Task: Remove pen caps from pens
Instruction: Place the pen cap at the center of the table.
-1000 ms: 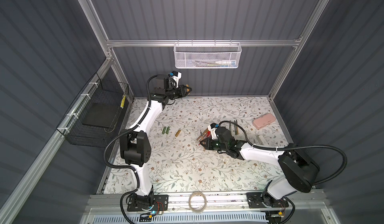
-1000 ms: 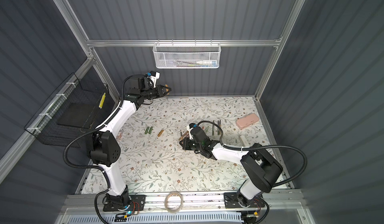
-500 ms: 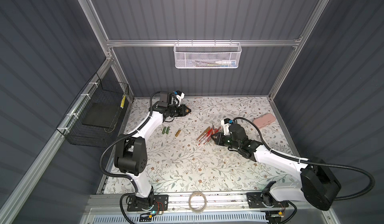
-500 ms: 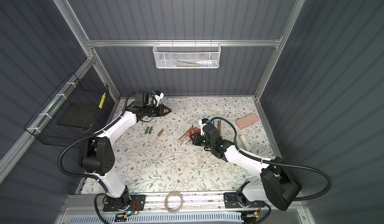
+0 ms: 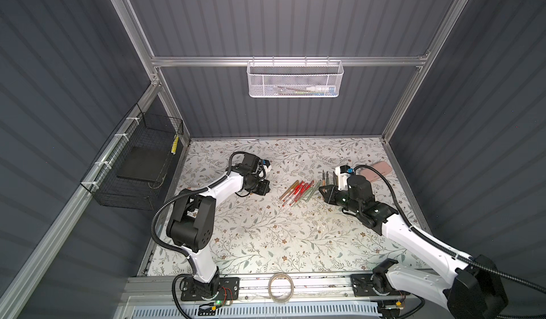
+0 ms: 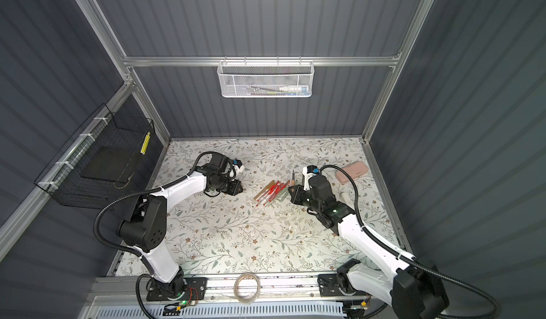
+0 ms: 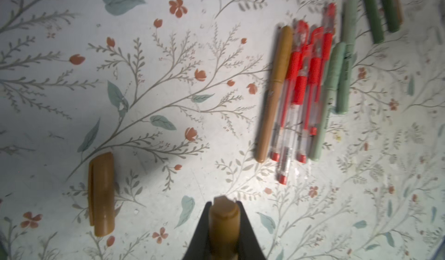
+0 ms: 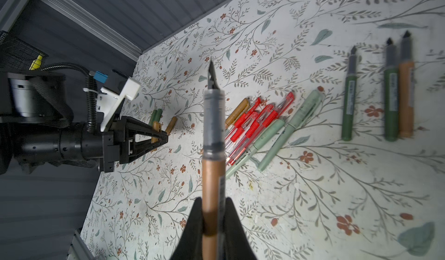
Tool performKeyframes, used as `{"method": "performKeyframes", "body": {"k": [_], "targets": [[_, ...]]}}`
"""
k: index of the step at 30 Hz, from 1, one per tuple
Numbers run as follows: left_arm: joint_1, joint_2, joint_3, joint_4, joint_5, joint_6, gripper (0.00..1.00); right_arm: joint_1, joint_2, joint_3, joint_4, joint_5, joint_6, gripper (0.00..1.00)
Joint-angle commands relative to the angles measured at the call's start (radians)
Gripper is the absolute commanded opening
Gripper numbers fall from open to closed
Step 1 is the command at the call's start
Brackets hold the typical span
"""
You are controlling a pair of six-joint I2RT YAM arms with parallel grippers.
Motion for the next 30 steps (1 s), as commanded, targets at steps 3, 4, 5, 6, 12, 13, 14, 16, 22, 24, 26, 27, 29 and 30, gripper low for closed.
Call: {"method": "performKeyframes", "body": {"k": [3,4,5,6,12,13,14,16,22,24,26,27,29,30], "targets": [[0.003,0.103,0.075,-0.067,-0.086,0.030,0.00,-0.031,-0.061,-0.042,-0.045,0.012,-0.016,0.00],[-0.002,0.115,0.082,-0.076,-0.098,0.031,0.02,-0.032,-0.073,-0.047,-0.048,0.009,-0.015,0.00],[-0.005,0.123,0.086,-0.078,-0.110,0.033,0.03,-0.034,-0.085,-0.053,-0.050,0.010,-0.015,0.00],[-0.009,0.127,0.085,-0.077,-0.120,0.033,0.04,-0.034,-0.098,-0.062,-0.050,0.014,-0.015,0.00],[-0.016,0.166,0.104,-0.086,-0.173,0.034,0.09,-0.050,-0.133,-0.073,-0.073,0.020,-0.021,0.00],[-0.016,0.171,0.107,-0.087,-0.186,0.037,0.09,-0.051,-0.139,-0.076,-0.074,0.023,-0.023,0.00],[-0.016,0.175,0.107,-0.086,-0.196,0.036,0.09,-0.053,-0.141,-0.077,-0.075,0.026,-0.027,0.00],[-0.016,0.184,0.105,-0.084,-0.206,0.045,0.13,-0.063,-0.141,-0.074,-0.080,0.024,-0.030,0.00],[-0.016,0.194,0.109,-0.091,-0.264,0.062,0.16,-0.073,-0.150,-0.066,-0.084,0.020,-0.042,0.00],[-0.016,0.190,0.107,-0.092,-0.262,0.064,0.18,-0.082,-0.145,-0.064,-0.088,0.014,-0.042,0.00],[-0.016,0.185,0.109,-0.095,-0.268,0.066,0.19,-0.087,-0.148,-0.062,-0.089,0.005,-0.043,0.00],[-0.016,0.185,0.109,-0.095,-0.272,0.066,0.20,-0.088,-0.149,-0.063,-0.089,0.005,-0.047,0.00],[-0.016,0.184,0.107,-0.092,-0.274,0.066,0.22,-0.095,-0.148,-0.062,-0.090,0.005,-0.054,0.00],[-0.016,0.185,0.106,-0.092,-0.272,0.066,0.23,-0.101,-0.146,-0.059,-0.095,0.003,-0.056,0.00]]}}
